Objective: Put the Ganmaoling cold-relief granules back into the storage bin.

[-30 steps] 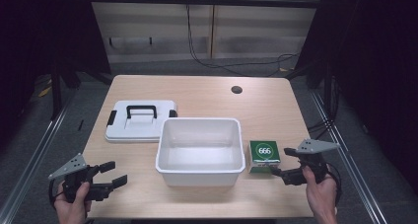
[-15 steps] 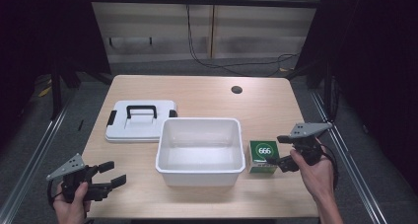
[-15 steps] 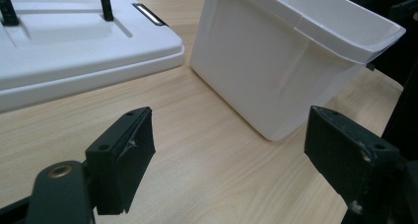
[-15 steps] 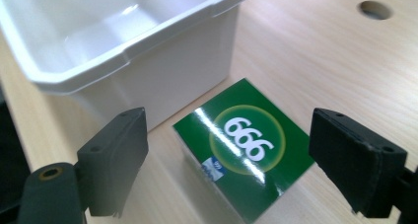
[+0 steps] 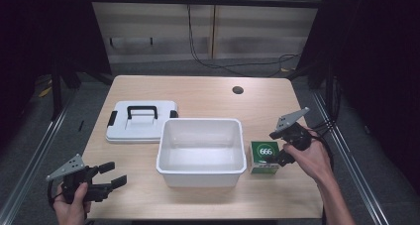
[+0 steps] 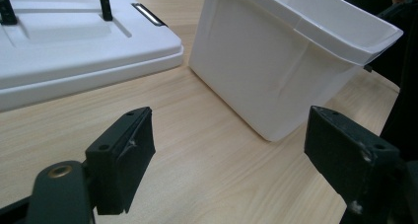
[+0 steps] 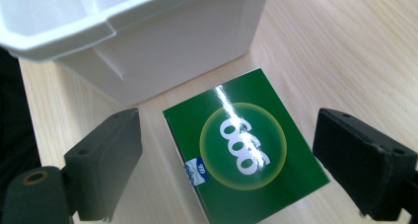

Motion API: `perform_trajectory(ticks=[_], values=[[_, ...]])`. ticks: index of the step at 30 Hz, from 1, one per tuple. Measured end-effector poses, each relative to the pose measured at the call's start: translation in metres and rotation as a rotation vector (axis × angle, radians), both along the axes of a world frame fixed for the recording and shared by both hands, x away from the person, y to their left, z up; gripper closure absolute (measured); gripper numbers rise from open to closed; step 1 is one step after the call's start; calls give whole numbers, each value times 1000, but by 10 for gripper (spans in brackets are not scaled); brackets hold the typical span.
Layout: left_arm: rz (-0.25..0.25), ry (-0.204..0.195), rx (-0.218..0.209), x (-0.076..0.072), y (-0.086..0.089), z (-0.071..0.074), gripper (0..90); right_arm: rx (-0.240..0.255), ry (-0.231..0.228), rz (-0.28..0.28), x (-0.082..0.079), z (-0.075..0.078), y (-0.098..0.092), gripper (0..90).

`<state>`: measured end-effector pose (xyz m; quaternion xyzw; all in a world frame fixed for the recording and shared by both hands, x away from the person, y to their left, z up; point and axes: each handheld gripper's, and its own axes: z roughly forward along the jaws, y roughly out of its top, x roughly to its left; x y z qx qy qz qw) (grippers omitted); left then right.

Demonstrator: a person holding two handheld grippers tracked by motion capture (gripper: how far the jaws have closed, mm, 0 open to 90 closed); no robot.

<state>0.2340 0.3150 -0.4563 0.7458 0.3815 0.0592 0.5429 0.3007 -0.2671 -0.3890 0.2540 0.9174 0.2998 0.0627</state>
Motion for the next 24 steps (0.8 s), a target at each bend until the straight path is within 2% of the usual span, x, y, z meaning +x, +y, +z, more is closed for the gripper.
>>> perform_trajectory(ticks=[4,5,6,7,8,10,11,12,13,14,16,18,21,22,24], values=[[-3,3,0,0,0,0,191,-74,27,66,7,-1,6,87],[-3,3,0,0,0,0,191,-74,27,66,7,-1,6,87],[-6,4,1,1,0,0,191,-105,37,110,12,-2,9,80],[-6,4,1,1,0,0,191,-105,37,110,12,-2,9,80],[-6,4,-1,1,0,0,191,-141,49,149,15,-4,12,80],[-5,5,1,1,0,0,191,-157,51,193,19,-6,15,79],[-5,5,1,1,0,0,191,-176,68,206,20,-7,17,79],[-7,5,0,1,0,-1,191,-200,74,218,21,-8,18,79],[-7,5,0,1,0,-1,191,-200,74,218,21,-8,18,79],[-6,7,-1,1,0,-1,191,-231,105,222,22,-10,21,80],[-5,7,0,1,0,-1,191,-245,94,221,23,-11,22,80],[-9,9,0,1,0,-1,191,-271,82,245,26,-13,24,80],[-10,6,1,1,0,-1,191,-286,93,246,27,-15,24,80],[-10,9,-2,1,0,-1,191,-302,89,282,29,-18,25,79],[-6,10,-1,1,0,-1,191,-323,84,287,28,-20,27,76]])
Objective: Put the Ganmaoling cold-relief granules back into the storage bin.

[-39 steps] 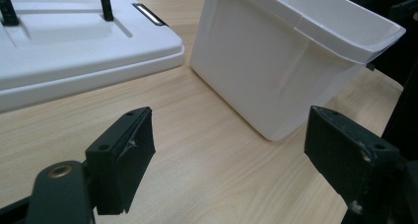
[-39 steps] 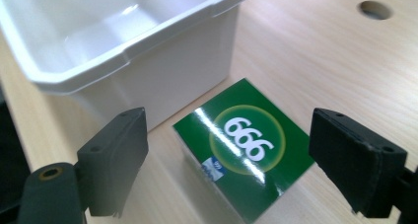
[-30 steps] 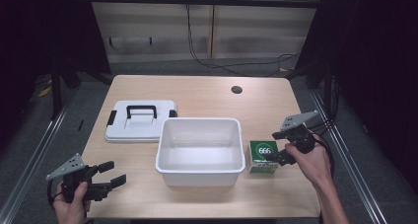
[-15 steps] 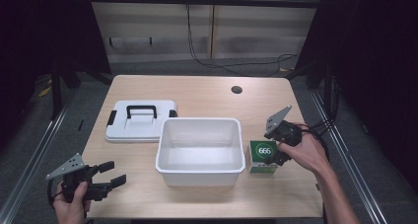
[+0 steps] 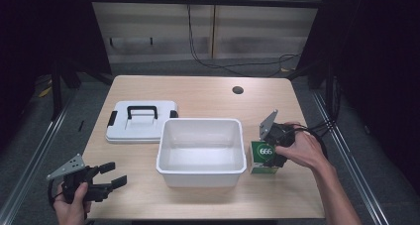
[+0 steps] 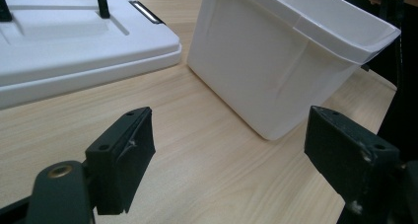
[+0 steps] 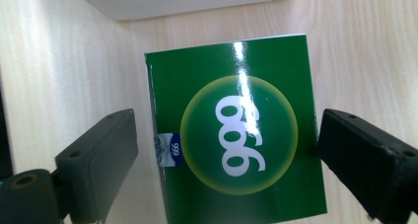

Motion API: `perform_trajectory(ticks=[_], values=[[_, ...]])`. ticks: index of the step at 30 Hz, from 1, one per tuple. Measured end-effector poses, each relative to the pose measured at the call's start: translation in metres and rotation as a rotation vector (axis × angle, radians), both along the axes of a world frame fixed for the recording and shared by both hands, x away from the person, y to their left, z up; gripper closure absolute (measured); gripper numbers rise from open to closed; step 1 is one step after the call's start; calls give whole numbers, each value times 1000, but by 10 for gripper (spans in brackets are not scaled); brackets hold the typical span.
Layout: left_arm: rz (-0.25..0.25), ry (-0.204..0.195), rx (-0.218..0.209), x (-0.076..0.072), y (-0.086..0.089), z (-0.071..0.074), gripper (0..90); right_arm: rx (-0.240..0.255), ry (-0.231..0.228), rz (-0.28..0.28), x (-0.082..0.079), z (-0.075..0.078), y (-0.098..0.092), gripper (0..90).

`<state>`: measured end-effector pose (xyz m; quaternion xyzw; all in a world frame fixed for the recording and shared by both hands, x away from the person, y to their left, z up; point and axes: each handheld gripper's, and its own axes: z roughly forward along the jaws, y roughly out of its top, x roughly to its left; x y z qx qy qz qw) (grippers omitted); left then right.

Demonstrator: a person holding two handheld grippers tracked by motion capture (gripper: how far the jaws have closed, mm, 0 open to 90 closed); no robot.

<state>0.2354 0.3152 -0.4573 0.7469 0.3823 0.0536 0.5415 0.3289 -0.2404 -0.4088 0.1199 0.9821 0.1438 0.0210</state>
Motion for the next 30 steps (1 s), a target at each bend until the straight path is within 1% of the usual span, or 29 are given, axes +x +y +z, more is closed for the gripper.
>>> perform_trajectory(ticks=[5,9,12,13,14,15,19,20,21,22,23,25,30], values=[[-2,1,1,0,0,0,191,-22,-9,28,3,-2,3,78],[-7,1,-2,0,0,0,191,-38,-9,31,6,-5,3,78],[-5,3,-1,0,0,0,191,-45,0,36,7,-9,3,79],[-5,1,1,0,0,0,191,-47,3,50,7,-12,4,84],[-4,4,-3,0,0,0,191,-53,7,43,7,-14,5,94],[-4,4,-3,0,0,0,191,-62,22,44,7,-14,5,118],[-6,3,0,0,0,0,191,-77,25,41,7,-15,7,127],[-5,3,-1,0,0,0,191,-85,25,54,8,-15,7,128],[-5,3,-1,0,0,0,191,-85,25,54,8,-15,7,128],[-6,3,-1,0,0,0,191,-108,24,58,7,-15,10,130],[-6,3,-1,0,0,0,191,-121,27,52,7,-14,11,135],[-8,3,-2,0,0,0,191,-128,31,63,8,-14,12,135],[-7,3,-3,0,0,0,191,-150,39,59,8,-14,14,136]])
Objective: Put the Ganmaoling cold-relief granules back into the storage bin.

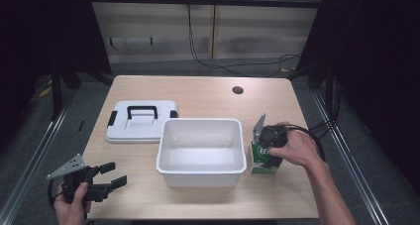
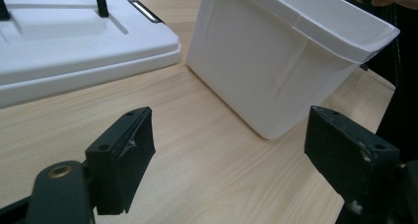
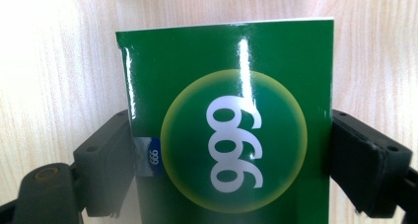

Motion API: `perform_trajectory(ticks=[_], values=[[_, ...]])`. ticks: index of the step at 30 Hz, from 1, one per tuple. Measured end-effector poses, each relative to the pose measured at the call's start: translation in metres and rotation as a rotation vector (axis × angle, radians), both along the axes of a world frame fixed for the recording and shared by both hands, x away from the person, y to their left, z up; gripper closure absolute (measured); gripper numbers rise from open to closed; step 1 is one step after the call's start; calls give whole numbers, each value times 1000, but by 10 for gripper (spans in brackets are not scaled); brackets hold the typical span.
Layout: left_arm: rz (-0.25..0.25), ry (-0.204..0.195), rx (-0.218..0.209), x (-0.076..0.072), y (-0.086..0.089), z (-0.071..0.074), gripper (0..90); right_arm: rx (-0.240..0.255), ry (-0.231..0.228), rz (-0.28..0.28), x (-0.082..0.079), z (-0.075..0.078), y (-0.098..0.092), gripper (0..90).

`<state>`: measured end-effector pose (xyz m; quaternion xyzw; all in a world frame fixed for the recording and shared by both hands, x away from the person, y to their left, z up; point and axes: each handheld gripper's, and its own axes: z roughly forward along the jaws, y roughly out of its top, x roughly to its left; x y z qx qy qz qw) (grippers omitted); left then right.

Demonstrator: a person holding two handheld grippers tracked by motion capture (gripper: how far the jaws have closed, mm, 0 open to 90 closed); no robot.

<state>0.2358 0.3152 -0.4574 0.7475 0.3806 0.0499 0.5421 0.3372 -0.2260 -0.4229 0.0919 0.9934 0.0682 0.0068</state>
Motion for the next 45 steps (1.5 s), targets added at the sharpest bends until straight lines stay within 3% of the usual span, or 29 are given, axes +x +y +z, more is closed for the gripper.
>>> perform_trajectory(ticks=[5,10,18,41,43,45], values=[[-1,0,0,0,0,0,191,-2,2,-18,1,-1,1,139],[-2,0,1,0,0,0,191,-44,13,-35,2,1,5,151],[-3,0,-2,0,0,0,191,-50,33,-59,1,3,5,156],[-2,1,-7,0,0,0,186,-23,68,-98,-6,20,-6,157],[-3,-1,-9,0,1,0,186,-20,76,-123,-8,23,-6,157],[-4,-2,-10,0,1,0,186,-4,69,-104,-6,24,-8,157]])
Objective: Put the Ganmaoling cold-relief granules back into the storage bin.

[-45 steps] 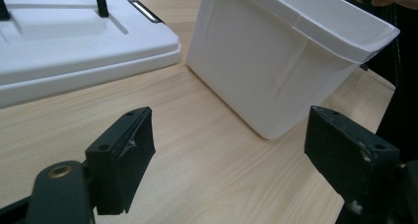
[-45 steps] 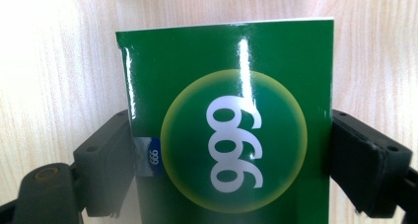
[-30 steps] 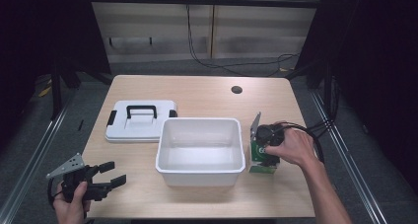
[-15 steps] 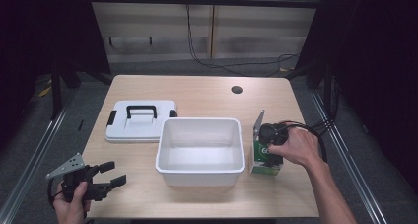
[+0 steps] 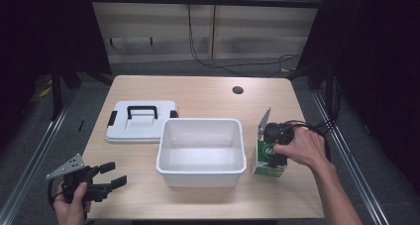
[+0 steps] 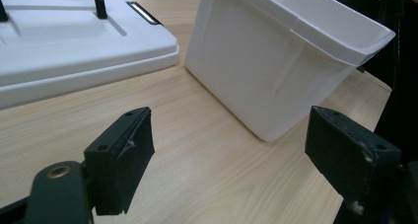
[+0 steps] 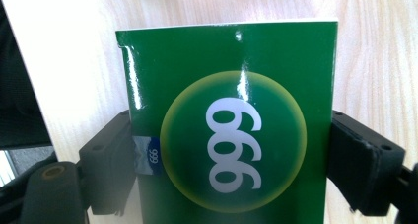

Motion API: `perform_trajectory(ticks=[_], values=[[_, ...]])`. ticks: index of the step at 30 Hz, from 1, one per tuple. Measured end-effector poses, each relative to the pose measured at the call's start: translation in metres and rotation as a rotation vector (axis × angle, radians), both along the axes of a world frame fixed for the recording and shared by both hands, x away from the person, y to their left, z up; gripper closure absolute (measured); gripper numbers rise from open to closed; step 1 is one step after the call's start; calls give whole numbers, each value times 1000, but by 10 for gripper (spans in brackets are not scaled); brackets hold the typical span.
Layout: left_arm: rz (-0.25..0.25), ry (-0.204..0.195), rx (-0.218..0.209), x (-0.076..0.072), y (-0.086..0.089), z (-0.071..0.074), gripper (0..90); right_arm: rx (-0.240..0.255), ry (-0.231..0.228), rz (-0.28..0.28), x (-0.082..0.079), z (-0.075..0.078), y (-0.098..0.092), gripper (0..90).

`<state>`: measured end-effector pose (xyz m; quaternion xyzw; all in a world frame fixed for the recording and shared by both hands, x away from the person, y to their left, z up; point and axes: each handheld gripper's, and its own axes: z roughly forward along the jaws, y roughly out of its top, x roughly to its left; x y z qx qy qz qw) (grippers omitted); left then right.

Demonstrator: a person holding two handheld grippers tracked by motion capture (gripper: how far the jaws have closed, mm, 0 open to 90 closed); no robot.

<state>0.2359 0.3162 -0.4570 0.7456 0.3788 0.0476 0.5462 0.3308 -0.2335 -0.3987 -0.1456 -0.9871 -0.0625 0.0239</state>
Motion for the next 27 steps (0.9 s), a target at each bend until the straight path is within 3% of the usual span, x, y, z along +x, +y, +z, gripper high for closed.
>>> perform_trajectory(ticks=[3,8,19,27], values=[[1,1,1,0,0,0,186,33,-13,-9,-2,7,-4,157],[2,2,1,0,-1,0,186,22,-25,-22,-3,14,-7,157],[-4,-3,3,0,-1,0,186,71,-64,-51,-6,31,-15,158],[1,-2,-2,0,0,0,186,72,-80,-42,-6,41,-18,158]])
